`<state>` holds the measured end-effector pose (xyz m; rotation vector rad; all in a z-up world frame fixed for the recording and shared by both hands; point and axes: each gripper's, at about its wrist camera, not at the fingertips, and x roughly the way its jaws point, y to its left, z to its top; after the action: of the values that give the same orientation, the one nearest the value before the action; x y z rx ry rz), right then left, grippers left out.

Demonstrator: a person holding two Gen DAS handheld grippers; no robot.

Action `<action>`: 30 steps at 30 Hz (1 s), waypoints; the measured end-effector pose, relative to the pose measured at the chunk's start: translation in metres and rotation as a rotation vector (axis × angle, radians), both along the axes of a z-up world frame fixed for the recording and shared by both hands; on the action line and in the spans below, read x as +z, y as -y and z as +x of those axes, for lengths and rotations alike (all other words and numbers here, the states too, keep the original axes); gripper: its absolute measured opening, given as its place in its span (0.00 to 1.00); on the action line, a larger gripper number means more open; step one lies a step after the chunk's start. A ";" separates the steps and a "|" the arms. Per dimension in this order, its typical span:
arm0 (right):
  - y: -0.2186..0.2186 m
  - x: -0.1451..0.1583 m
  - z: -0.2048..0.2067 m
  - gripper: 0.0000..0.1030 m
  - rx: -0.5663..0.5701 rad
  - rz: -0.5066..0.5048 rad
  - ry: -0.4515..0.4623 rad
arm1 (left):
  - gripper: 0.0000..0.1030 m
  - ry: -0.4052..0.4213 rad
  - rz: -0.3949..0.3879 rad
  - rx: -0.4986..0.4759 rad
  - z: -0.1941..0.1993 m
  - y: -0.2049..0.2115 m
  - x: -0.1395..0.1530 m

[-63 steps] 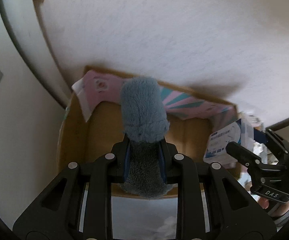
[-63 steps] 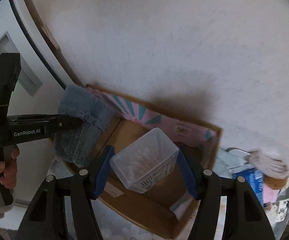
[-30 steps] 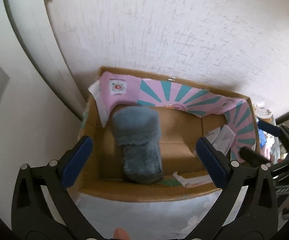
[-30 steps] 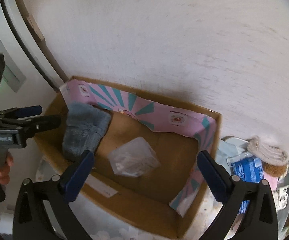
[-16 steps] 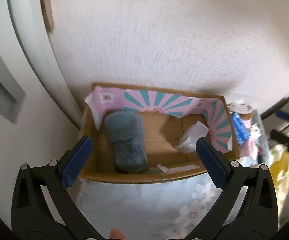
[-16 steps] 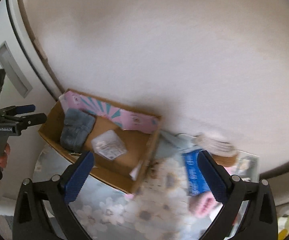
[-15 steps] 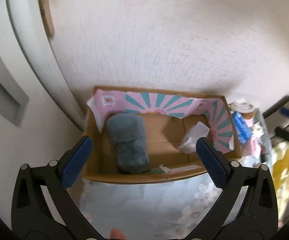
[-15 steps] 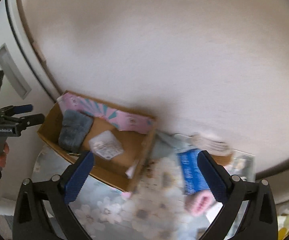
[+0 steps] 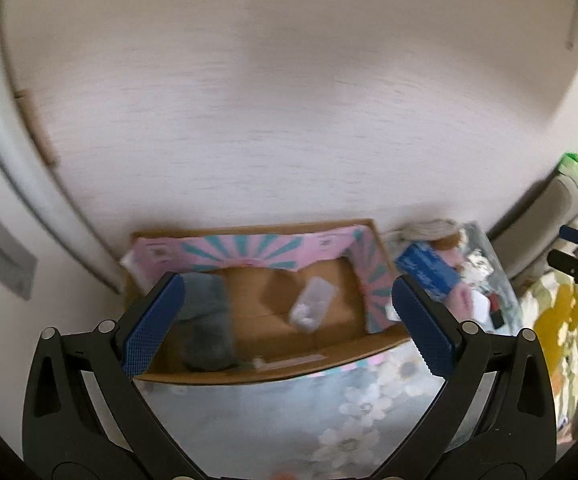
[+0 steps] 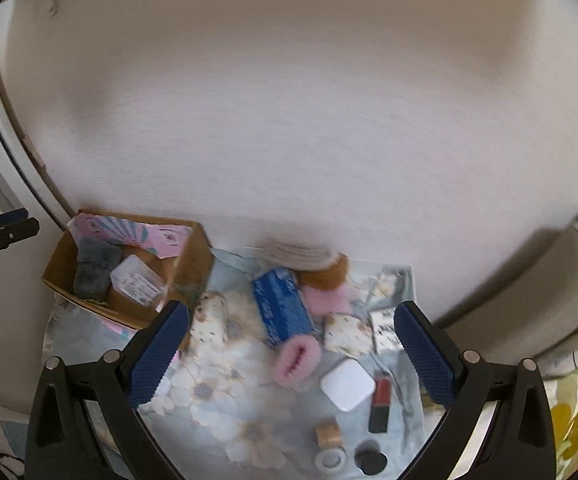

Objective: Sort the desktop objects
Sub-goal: 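Withdraw both grippers from the box back toward the table, then grasp the pink fuzzy slipper with the left gripper while the right grasps the red lipstick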

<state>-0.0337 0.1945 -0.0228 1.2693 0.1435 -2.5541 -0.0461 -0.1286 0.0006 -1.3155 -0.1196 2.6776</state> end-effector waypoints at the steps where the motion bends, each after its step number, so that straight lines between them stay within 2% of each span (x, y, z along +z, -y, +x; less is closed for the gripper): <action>1: -0.006 -0.002 0.002 1.00 -0.002 0.000 0.002 | 1.00 0.003 0.007 -0.014 -0.001 -0.005 0.000; 6: -0.034 -0.006 0.014 1.00 -0.003 0.013 -0.002 | 1.00 0.019 0.023 -0.057 -0.006 -0.042 -0.005; 10: -0.059 -0.004 0.020 1.00 -0.002 0.017 -0.015 | 1.00 0.006 0.038 -0.127 -0.004 -0.083 -0.003; 15: -0.083 -0.029 0.031 0.99 -0.014 0.007 0.016 | 0.99 0.003 0.050 -0.233 0.005 -0.143 -0.015; 18: -0.094 -0.055 0.037 0.90 -0.030 -0.008 0.058 | 0.99 0.044 0.063 -0.284 0.010 -0.184 -0.040; 21: -0.101 -0.094 0.045 0.77 -0.039 -0.003 0.108 | 0.97 0.081 0.069 -0.299 0.011 -0.213 -0.070; 23: -0.107 -0.118 0.046 0.61 -0.060 -0.027 0.159 | 0.90 0.115 0.079 -0.297 0.011 -0.231 -0.098; 26: -0.115 -0.152 0.049 0.54 -0.101 -0.047 0.219 | 0.74 0.185 0.076 -0.302 0.008 -0.255 -0.140; 30: -0.120 -0.177 0.043 0.47 -0.095 -0.043 0.251 | 0.73 0.223 0.063 -0.280 0.002 -0.280 -0.179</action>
<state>0.0095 0.3146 -0.1993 1.6003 -0.0247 -2.4317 -0.0446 0.1510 -0.1788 -1.4849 -0.0411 2.2761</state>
